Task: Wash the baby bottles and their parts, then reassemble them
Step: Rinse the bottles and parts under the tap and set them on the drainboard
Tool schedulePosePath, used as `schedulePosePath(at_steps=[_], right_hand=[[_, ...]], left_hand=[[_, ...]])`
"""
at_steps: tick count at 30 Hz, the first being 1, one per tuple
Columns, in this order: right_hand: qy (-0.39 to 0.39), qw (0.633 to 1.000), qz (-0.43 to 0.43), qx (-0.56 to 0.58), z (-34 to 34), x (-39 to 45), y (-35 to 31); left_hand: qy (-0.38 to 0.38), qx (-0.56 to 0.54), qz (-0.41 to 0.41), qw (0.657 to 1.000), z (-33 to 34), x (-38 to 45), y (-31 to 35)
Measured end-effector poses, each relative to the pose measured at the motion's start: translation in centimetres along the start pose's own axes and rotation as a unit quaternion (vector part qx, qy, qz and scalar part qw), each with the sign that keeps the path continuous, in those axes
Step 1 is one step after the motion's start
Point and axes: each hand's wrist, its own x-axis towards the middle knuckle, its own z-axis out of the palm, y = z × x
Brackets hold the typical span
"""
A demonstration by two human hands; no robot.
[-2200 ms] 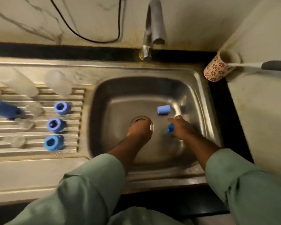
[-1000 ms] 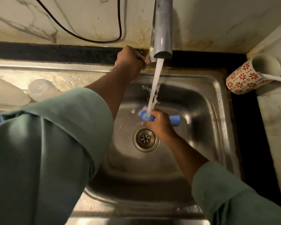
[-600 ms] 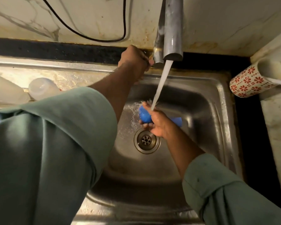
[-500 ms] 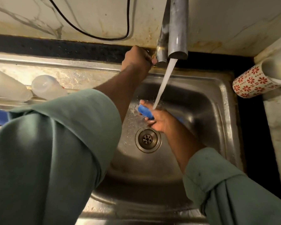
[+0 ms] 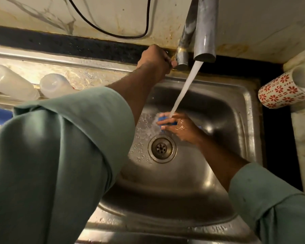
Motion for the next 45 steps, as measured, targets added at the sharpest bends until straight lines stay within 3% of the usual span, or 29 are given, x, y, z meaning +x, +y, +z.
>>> schedulePosePath(at_steps=[6,13,16,20,23,26,28,30,32,36,39,45], right_hand=[[0.096,0.993,0.052,0.054,1.3,-0.1,0.5],[0.105,0.99,0.044,0.086,1.5,0.2,0.2],[0.107,0.994,0.01,0.023,1.2,0.1,0.5],[0.13,0.988,0.054,0.056,1.4,0.2,0.7],[0.122,0.953,0.143,0.235,2.1,-0.1,0.7],[0.104,0.875,0.261,0.393,2.4,-0.3,1.1],[0.12,0.85,0.267,0.437,3.0,-0.1,1.2],[0.156,0.909,0.198,0.332,3.5,0.1,1.1],[0.197,0.965,0.126,0.121,3.6,0.0,1.4],[0.172,0.977,-0.017,-0.128,2.5,-0.2,2.4],[0.187,0.97,-0.026,-0.152,2.3,-0.2,2.3],[0.159,0.986,0.025,-0.037,2.3,-0.1,1.2]], left_hand=[[-0.005,-0.001,0.003,1.0,-0.1,0.2,0.0],[-0.026,-0.028,-0.015,0.999,-0.3,0.4,-0.1],[-0.03,-0.041,-0.022,0.998,-0.5,0.1,0.1],[-0.032,-0.045,-0.032,0.998,-0.7,-0.3,0.5],[-0.028,-0.035,-0.027,0.999,-0.7,-0.5,0.6],[-0.022,-0.032,-0.024,0.999,-0.7,-0.6,0.6],[-0.022,-0.034,-0.029,0.999,-0.7,-0.6,0.7],[-0.018,-0.038,-0.031,0.999,-0.7,-0.7,0.8],[-0.02,-0.039,-0.03,0.999,-0.8,-0.7,0.8],[-0.036,-0.026,-0.039,0.998,-1.0,-0.6,0.8],[-0.04,-0.029,-0.045,0.998,-1.0,-0.6,0.8],[-0.034,-0.032,-0.049,0.998,-0.9,-0.5,0.7]])
